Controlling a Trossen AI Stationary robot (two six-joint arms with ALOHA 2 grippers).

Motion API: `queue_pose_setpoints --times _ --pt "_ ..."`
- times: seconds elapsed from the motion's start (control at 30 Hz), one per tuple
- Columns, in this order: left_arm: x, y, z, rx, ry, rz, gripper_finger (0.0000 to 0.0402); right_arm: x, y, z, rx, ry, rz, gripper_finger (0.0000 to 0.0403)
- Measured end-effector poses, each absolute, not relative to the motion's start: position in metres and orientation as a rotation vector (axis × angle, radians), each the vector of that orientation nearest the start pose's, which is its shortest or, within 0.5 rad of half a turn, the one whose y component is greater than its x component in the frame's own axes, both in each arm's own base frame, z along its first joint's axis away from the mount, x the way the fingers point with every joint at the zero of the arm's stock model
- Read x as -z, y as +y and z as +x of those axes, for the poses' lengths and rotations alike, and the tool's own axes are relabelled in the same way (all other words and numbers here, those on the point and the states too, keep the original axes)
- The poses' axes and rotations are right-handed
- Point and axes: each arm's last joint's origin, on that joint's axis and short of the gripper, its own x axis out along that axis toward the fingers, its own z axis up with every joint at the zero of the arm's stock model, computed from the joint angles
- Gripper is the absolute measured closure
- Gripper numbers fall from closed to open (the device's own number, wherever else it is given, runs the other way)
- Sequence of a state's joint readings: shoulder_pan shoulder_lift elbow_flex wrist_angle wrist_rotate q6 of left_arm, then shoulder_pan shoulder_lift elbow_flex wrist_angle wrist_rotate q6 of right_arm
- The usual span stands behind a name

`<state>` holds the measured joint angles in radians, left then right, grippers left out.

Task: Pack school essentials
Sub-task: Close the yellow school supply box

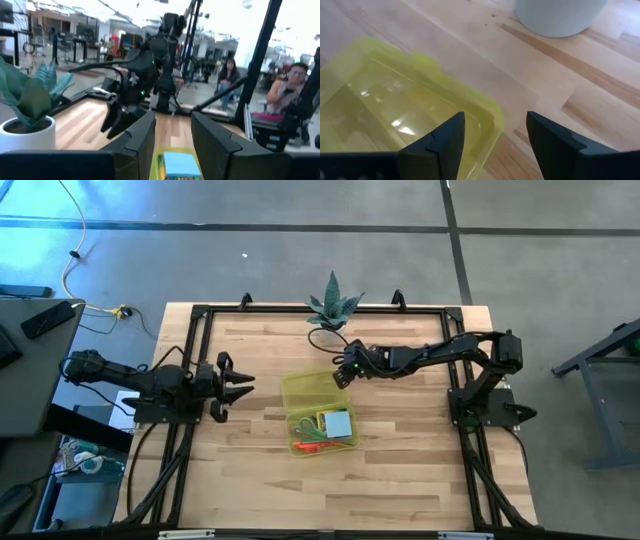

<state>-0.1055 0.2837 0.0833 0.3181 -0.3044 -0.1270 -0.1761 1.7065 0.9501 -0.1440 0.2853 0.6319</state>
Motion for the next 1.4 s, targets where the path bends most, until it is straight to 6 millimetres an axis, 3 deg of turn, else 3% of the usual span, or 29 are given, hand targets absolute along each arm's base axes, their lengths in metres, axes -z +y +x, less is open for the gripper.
queue_pose_setpoints --times 0.27,0.53,0.93,1.4 --pt "-0.200 -0.010 0.141 -0.134 0.064 -0.138 0.0287 -0.167 -0.070 0.328 0.713 0.716 0.527 0.0201" --pt "-0.171 -0.027 0.160 -0.135 0.280 -0.180 0.0287 -0.164 -0.080 0.327 0.742 0.719 0.528 0.0201" --pt "-0.145 -0.051 0.179 -0.117 0.449 -0.202 0.0287 -0.133 -0.081 0.334 0.730 0.793 0.544 0.0201" --pt "-0.115 -0.062 0.211 -0.185 0.641 -0.221 0.0287 -0.132 -0.080 0.335 0.677 0.808 0.576 0.0201"
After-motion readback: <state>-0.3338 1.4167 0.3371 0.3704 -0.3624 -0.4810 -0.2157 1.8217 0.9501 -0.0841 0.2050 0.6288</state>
